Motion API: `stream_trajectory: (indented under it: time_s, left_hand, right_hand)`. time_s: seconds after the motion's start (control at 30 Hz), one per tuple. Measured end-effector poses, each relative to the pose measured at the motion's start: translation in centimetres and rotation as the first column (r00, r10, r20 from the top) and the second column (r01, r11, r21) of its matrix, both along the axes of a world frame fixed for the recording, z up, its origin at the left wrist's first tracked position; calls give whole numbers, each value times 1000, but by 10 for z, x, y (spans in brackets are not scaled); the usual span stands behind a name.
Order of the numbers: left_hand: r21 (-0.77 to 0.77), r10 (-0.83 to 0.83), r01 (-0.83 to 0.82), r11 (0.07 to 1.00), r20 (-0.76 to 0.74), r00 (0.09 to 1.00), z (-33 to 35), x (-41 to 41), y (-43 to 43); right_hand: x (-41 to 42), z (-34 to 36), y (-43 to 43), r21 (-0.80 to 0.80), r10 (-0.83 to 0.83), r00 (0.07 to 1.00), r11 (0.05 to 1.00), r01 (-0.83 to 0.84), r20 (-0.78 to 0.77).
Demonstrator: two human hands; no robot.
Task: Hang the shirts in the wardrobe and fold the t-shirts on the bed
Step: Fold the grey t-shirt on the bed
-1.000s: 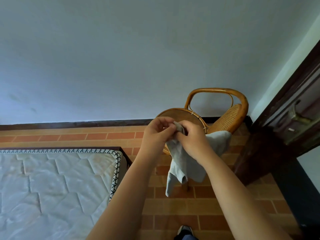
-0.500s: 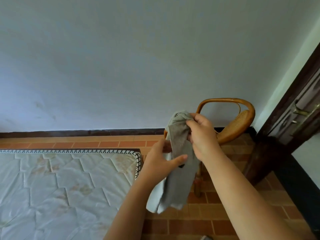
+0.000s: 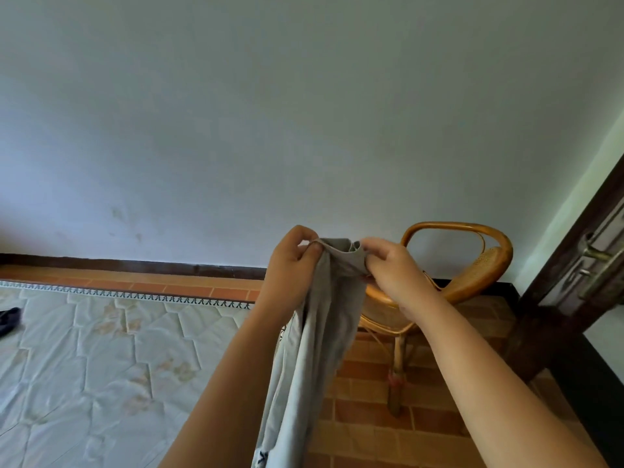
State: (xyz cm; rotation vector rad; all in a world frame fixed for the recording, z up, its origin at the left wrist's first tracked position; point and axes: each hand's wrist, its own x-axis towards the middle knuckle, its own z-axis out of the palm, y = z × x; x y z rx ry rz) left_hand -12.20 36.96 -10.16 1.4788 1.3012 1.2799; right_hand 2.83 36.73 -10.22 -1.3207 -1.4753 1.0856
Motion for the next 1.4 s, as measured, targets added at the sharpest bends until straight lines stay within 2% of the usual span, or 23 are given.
stream_trajectory:
  time_s: [0.07, 0.17, 0.23, 0.33, 0.43, 0.5, 0.6, 0.67, 0.77, 0.83, 0.9, 0.97, 1.1, 1.27, 1.4]
  left_hand:
    - [43, 48, -47, 998, -29, 998, 7, 2, 2]
    - [80, 135, -135, 988, 3, 991, 14, 1, 3]
    - [87, 180, -184, 979, 49, 982, 17, -2, 2]
    - [111, 223, -224, 968, 27, 975, 19, -6, -1]
    - [131, 293, -288, 949, -23, 956, 21, -12, 0]
    - [151, 362, -347, 926, -88, 928, 21, -18, 1]
    - [168, 447, -421, 891, -174, 877, 14, -27, 0]
    - [192, 483, -448, 873, -207, 851, 6, -27, -1]
    - [222, 501, -458, 861, -210, 840, -3, -17, -7]
    - [183, 407, -370, 911, -251, 878, -7, -5, -14]
    - [134, 280, -250, 959, -309, 909, -14, 8, -19]
    - [88, 182, -161, 983, -350, 919, -21, 18, -25]
    - [-3, 91, -99, 995, -391, 916, -29, 28, -29]
    - [5, 180, -208, 978, -523, 833, -38, 24, -19]
    - [1, 199, -217, 976, -407, 892, -32, 13, -13]
  right_hand:
    - [1, 6, -6, -34, 142, 982, 990, -139, 127]
    - [8, 13, -12, -106, 292, 945, 955, -278, 149]
    - [12, 14, -16, -106, 384, 895, 923, -370, 228]
    - [16, 7, -12, -41, 314, 847, 944, -329, 429]
    - [21, 5, -7, -43, 274, 857, 958, -284, 437]
    - [26, 5, -3, -75, 276, 876, 960, -268, 395]
    - [30, 7, 4, -42, 208, 926, 978, -206, 315]
    - [26, 9, 7, -44, 150, 976, 988, -145, 160]
    - [15, 8, 11, -106, 43, 996, 993, -51, -75]
    - [9, 7, 13, -204, -59, 960, 979, 1, -275]
    - [6, 12, 14, -309, -156, 864, 951, 0, -479]
    - [3, 18, 15, -342, -198, 770, 939, -28, -607]
    - [-4, 26, 15, -289, -166, 735, 957, -41, -657]
    - [0, 28, 14, -244, -143, 746, 969, -27, -650]
    - [11, 29, 15, -218, -183, 744, 975, 52, -642]
